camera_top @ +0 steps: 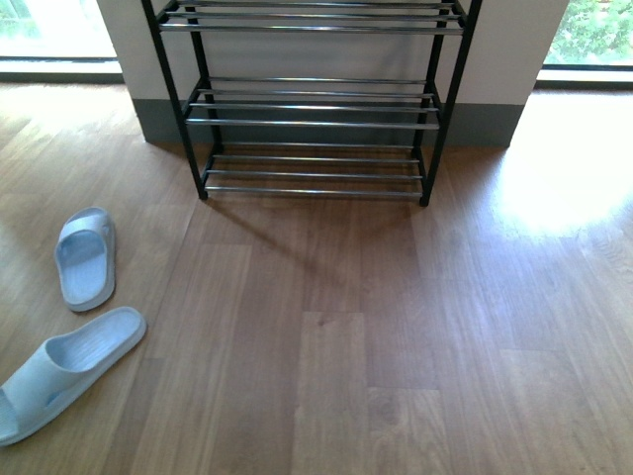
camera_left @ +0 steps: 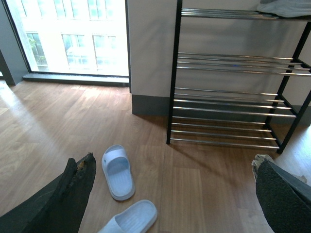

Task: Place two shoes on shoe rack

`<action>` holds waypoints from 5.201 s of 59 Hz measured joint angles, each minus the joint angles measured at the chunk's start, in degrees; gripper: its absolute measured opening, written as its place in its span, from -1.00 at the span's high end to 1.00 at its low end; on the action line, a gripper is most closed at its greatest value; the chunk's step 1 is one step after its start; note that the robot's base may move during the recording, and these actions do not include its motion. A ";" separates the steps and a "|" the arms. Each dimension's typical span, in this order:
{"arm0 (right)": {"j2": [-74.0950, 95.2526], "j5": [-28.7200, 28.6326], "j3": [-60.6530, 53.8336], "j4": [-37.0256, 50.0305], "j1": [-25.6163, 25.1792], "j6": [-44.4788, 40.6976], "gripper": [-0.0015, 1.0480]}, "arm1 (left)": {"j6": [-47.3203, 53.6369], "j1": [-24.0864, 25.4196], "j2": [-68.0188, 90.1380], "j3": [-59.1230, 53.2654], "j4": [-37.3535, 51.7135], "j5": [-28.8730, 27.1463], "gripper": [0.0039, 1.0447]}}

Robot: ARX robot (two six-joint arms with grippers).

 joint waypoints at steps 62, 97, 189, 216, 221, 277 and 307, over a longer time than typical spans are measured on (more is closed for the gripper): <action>-0.02 -0.17 0.00 0.00 -0.11 0.00 -0.82 | 0.00 0.02 0.00 0.00 -0.02 -0.13 -0.83; -0.04 -0.17 0.00 0.00 -0.13 0.00 -0.82 | 0.00 0.02 0.00 0.00 0.00 -0.17 -0.83; -0.09 -0.17 0.00 0.00 -0.11 0.00 -0.82 | 0.00 0.02 0.00 0.00 0.00 -0.13 -0.83; -0.09 -0.20 0.00 0.00 -0.11 0.00 -0.82 | 0.00 0.02 0.00 0.00 0.00 -0.17 -0.83; -0.09 -0.22 0.00 0.00 -0.13 -0.02 -0.82 | 0.00 0.02 0.00 0.00 0.00 -0.15 -0.83; -0.09 -0.07 0.00 0.00 -0.11 -0.02 -0.82 | -41.99 2.95 56.89 11.61 21.57 -11.32 -0.83; -0.09 -0.07 0.00 0.00 -0.11 0.00 -0.82 | -63.43 -7.39 118.03 35.80 41.97 -3.69 -0.83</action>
